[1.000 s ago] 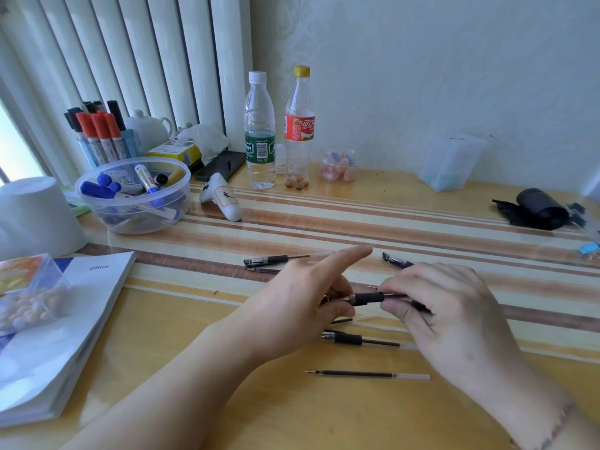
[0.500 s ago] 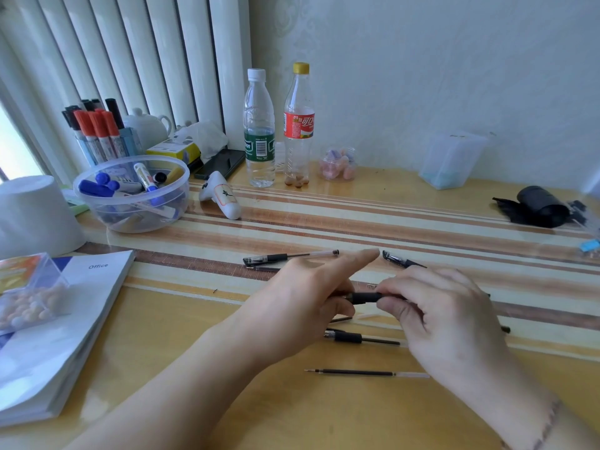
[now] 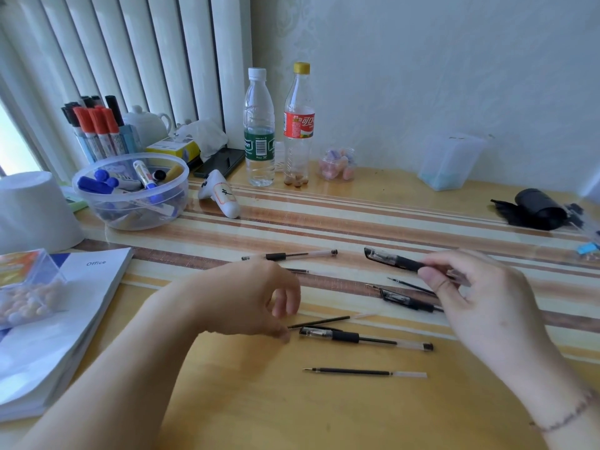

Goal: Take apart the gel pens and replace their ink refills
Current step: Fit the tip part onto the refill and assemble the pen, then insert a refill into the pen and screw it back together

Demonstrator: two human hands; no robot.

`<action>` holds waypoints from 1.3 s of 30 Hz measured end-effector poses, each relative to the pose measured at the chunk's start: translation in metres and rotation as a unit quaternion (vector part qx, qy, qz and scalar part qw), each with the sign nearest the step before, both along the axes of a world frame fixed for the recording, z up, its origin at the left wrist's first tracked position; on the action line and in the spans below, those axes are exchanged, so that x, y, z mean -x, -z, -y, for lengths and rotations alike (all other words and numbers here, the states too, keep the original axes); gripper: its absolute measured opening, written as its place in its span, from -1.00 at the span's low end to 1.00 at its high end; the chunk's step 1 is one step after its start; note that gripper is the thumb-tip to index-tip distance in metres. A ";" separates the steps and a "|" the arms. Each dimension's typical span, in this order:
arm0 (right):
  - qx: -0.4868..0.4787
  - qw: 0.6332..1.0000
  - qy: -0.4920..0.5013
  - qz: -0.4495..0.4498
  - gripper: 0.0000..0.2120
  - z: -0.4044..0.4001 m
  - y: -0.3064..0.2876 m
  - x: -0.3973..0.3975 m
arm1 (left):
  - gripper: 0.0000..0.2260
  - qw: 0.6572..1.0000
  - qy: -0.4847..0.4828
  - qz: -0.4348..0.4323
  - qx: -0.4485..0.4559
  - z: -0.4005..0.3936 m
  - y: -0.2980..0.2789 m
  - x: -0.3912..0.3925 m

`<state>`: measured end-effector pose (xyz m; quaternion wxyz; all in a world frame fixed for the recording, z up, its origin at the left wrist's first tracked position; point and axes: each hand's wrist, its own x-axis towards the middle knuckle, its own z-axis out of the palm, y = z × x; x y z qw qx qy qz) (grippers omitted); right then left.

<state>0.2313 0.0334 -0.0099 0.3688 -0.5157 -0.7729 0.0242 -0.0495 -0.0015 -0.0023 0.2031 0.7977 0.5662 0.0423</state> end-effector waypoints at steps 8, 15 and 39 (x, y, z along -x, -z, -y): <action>0.046 0.997 -0.027 -0.048 -0.72 0.000 0.006 0.004 | -0.96 0.999 -0.031 -0.013 0.034 -0.005 0.002 0.014; 0.043 0.992 -0.045 -0.106 -0.70 0.003 0.003 0.010 | -0.93 0.995 -0.083 -0.022 0.046 0.001 -0.007 0.048; 0.168 0.965 -0.163 0.117 -0.90 0.024 0.013 0.129 | -0.60 0.996 -0.051 0.042 0.067 0.005 -0.009 0.043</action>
